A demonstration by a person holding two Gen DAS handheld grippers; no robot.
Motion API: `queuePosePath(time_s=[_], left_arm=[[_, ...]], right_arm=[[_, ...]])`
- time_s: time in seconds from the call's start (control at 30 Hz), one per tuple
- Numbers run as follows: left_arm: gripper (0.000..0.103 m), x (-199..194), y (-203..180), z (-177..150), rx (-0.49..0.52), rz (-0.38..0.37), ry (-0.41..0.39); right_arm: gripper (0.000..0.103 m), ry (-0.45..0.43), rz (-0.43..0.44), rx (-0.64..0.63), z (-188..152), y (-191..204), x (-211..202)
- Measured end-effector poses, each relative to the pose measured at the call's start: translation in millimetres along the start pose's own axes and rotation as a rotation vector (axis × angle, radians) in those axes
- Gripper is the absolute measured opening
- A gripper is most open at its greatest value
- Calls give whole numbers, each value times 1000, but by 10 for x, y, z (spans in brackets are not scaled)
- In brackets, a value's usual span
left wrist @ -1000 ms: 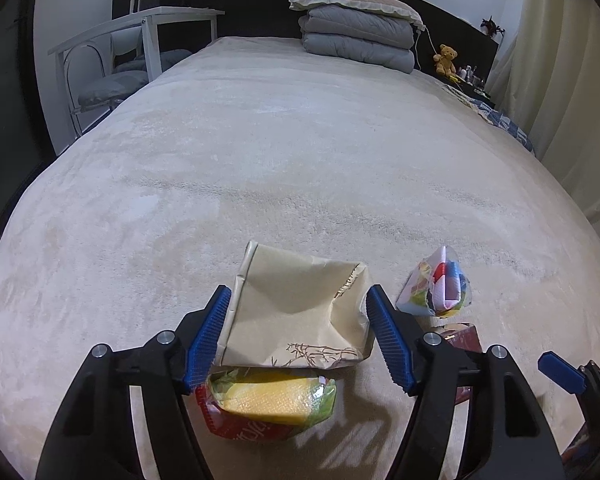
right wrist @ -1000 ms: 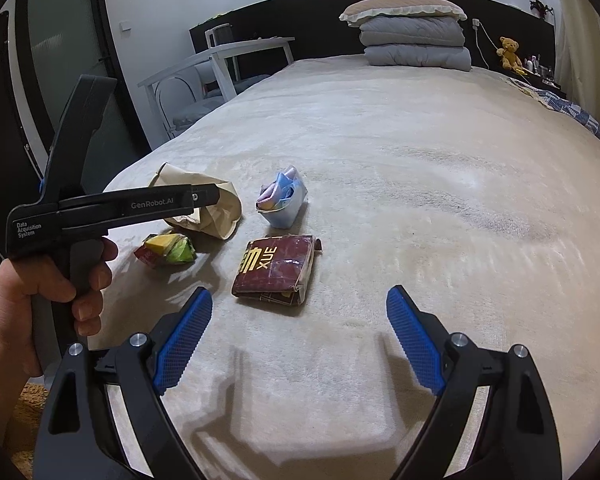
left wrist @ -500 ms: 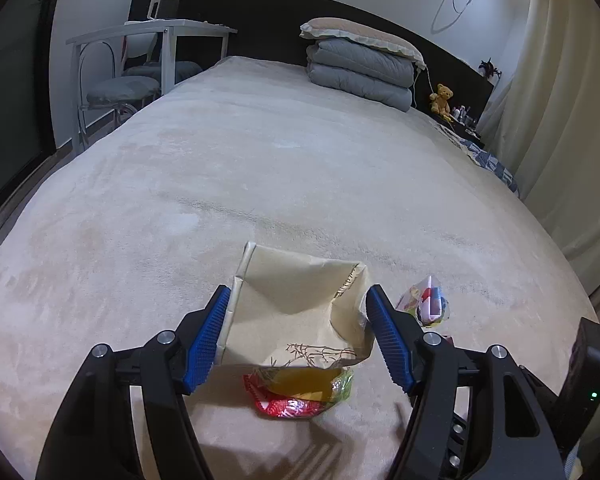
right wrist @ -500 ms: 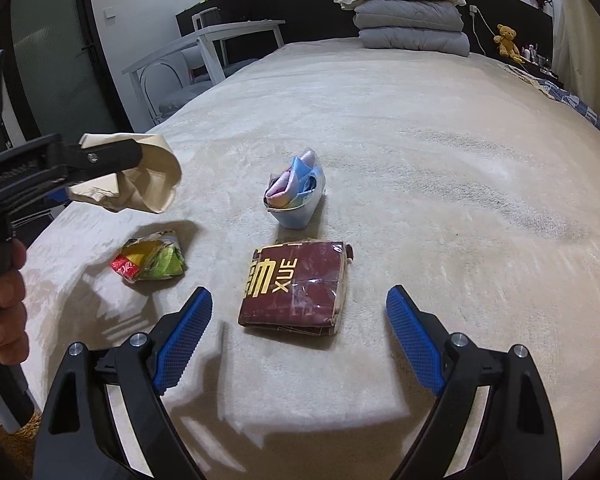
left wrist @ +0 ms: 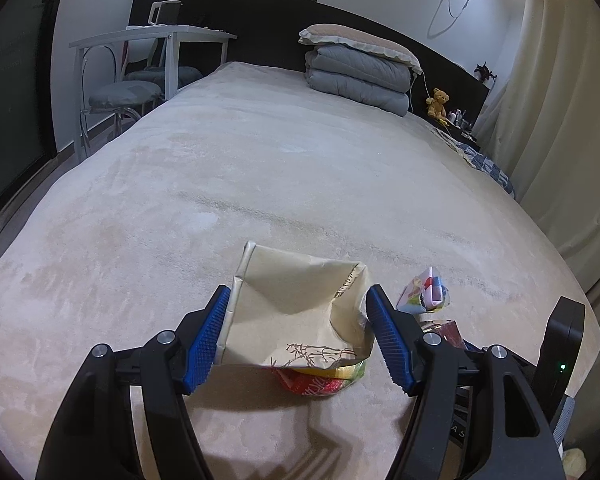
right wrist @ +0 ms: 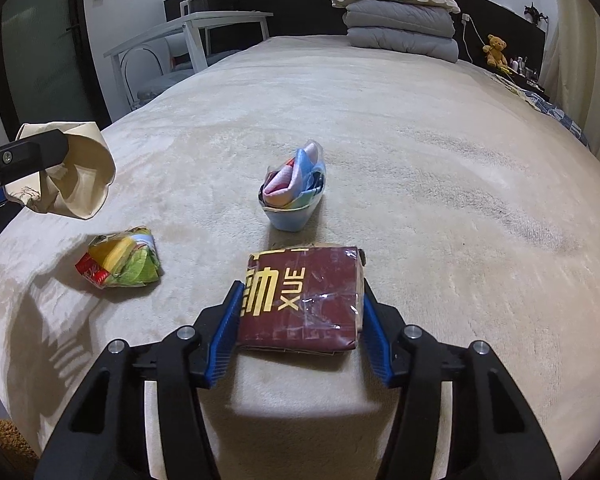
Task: Collect trash
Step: 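Grasp the maroon XUE snack box with the right tool while the left tool holds the cup, then carry the paper cup and snack box down over the black bin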
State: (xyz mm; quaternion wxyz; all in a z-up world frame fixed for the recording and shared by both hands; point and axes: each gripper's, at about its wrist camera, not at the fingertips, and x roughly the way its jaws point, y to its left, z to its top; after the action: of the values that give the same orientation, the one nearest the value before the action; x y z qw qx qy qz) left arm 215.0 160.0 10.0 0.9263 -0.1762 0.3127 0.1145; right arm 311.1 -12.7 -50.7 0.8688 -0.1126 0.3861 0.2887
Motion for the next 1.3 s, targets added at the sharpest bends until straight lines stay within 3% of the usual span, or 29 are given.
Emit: queuePosePath(time_s=[0.4,0.8,1.3], left_arm=[[67,-134,-1,-72,3,-26,-12],[67,-470,-156,-295,36,-88,-57],[67,-952,-319,-863,62,-167,-68]], right_arm=[[55,-24,22,14,-34,-45,-196],[55,-73,67,46,-205,-111,-681],[55,-108,63,69,-641,-186,-1297]])
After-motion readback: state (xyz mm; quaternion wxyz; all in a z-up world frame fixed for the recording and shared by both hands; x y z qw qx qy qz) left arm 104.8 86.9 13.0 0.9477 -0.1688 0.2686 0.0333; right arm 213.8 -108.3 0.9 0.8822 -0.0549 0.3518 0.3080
